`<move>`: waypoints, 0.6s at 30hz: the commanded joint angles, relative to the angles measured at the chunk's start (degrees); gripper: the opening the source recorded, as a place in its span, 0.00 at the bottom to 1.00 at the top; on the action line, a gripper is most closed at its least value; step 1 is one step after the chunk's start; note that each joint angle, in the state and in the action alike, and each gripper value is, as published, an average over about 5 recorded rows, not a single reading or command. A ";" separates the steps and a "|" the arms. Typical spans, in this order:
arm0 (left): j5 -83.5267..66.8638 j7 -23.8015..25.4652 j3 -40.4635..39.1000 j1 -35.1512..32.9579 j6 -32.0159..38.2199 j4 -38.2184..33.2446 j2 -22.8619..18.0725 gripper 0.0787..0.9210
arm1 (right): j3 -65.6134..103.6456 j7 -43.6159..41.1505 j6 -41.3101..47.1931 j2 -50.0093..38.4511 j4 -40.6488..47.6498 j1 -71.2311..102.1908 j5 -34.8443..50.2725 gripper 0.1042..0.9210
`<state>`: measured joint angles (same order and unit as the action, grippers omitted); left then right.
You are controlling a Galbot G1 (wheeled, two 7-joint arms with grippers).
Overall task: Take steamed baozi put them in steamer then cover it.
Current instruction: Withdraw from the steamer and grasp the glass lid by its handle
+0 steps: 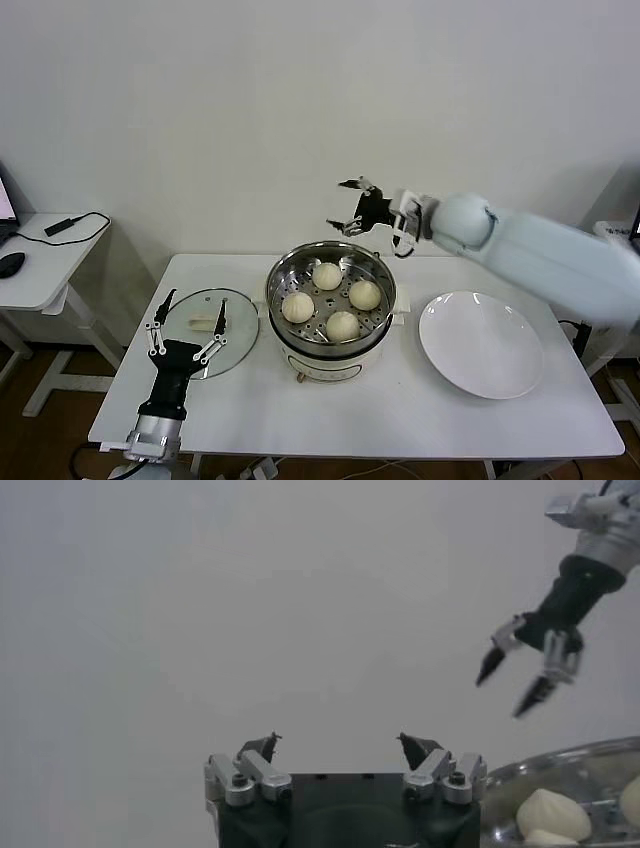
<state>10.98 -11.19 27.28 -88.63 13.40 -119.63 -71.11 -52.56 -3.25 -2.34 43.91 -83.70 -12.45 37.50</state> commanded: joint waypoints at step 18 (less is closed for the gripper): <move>27.44 -3.35 1.15 4.73 -2.83 11.83 2.91 0.88 | 81.67 23.23 -21.78 17.96 -6.68 79.49 -19.14 0.88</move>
<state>25.13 -13.69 27.70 -85.49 11.54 -114.39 -69.24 5.68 16.84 -19.13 51.48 -89.11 42.90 25.21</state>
